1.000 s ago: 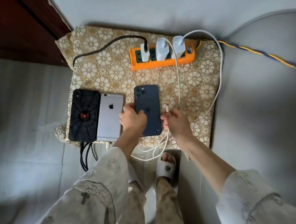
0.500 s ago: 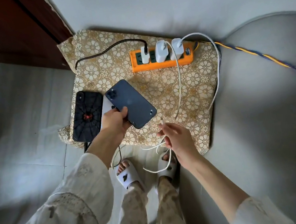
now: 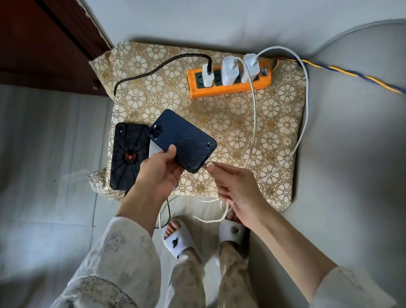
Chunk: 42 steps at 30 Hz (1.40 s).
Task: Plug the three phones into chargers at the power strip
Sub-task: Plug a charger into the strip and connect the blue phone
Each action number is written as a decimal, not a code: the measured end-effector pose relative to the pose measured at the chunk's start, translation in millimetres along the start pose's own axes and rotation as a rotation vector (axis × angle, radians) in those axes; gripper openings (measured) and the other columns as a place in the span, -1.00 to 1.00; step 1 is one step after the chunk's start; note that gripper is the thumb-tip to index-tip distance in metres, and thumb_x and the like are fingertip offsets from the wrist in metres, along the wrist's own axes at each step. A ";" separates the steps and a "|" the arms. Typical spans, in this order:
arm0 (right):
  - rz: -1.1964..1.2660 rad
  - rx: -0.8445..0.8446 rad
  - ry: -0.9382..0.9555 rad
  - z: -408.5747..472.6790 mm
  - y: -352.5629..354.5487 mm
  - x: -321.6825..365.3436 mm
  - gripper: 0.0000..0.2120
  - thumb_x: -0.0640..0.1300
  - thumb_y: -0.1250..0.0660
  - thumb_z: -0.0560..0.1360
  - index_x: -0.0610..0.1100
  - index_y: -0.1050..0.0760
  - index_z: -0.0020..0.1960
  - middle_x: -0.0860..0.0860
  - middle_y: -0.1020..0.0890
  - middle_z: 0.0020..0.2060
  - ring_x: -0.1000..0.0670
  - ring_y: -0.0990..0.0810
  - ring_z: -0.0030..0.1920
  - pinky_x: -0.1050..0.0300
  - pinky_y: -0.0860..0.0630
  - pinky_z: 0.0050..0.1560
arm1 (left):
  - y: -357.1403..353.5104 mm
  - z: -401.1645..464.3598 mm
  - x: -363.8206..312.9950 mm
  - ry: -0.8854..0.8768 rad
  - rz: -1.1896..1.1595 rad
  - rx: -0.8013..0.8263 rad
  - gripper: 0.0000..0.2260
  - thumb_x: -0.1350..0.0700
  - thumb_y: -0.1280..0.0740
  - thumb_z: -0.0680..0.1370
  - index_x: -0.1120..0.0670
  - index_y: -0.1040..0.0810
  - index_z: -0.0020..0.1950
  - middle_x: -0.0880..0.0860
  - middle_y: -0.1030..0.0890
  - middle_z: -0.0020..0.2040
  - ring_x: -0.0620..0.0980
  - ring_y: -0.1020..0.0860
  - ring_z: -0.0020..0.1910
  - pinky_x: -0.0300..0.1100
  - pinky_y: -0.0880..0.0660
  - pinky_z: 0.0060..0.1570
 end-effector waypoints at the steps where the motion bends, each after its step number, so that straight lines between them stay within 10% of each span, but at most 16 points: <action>1: -0.024 -0.009 0.003 -0.3 0.2 -0.2 -0.70 -0.21 -0.34 0.47 -0.29 -0.53 0.18 0.18 -0.28 -0.69 0.19 -0.21 -0.64 0.41 -0.20 -0.62 | 1.1 -0.7 -0.2 -0.001 -0.001 0.002 -0.88 0.28 -0.19 0.57 0.18 -0.50 -0.11 0.07 -0.59 -0.14 -0.04 -0.58 -0.18 -0.18 -0.55 -0.26; 12: -0.201 -0.029 0.152 -0.6 -2.3 13.1 -0.72 -0.26 -0.34 0.47 -0.34 -0.53 0.16 0.23 -0.42 -0.70 0.28 -0.43 -0.60 0.50 -0.32 -0.52 | 4.1 -4.3 -6.8 -0.057 0.004 0.050 -0.85 0.27 -0.18 0.57 0.15 -0.52 -0.11 0.04 -0.60 -0.11 -0.07 -0.60 -0.17 -0.28 -0.59 -0.33; 24: -0.319 -0.041 0.137 -0.7 -1.8 5.8 -0.74 -0.21 -0.35 0.46 -0.46 -0.55 -0.18 0.15 -0.26 -0.67 0.16 -0.16 -0.59 0.29 -0.15 -0.46 | 16.2 -10.4 -3.2 -0.105 0.098 0.042 -0.86 0.27 -0.19 0.57 0.13 -0.52 -0.03 0.02 -0.62 -0.08 -0.05 -0.62 -0.15 -0.18 -0.59 -0.11; 33: -0.315 0.057 0.098 0.5 -7.2 -22.8 -0.70 -0.20 -0.34 0.48 -0.36 -0.51 -0.37 0.00 -0.40 -0.60 0.10 -0.29 -0.59 0.30 -0.25 -0.52 | 25.5 -12.2 -2.5 -0.123 0.253 -0.033 -0.84 0.26 -0.22 0.56 0.18 -0.50 0.11 0.05 -0.62 -0.15 -0.04 -0.62 -0.23 -0.27 -0.60 -0.37; 42: -0.119 0.029 -0.110 20.0 19.9 -41.1 -0.74 -0.20 -0.24 0.54 -0.19 -0.48 0.22 -0.07 -0.64 0.05 0.00 -0.63 -0.05 0.23 -0.53 -0.14 | 16.8 1.0 -0.8 -0.209 0.701 0.023 -0.75 0.28 -0.25 0.54 0.18 -0.50 0.22 0.03 -0.60 -0.23 -0.09 -0.57 -0.28 -0.40 -0.54 -0.40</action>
Point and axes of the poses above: each hand's wrist, its own z-axis towards the middle knuckle, its own y-axis out of the back of the hand, x = y × z, the point moved 9 cm from there along z, towards the middle knuckle
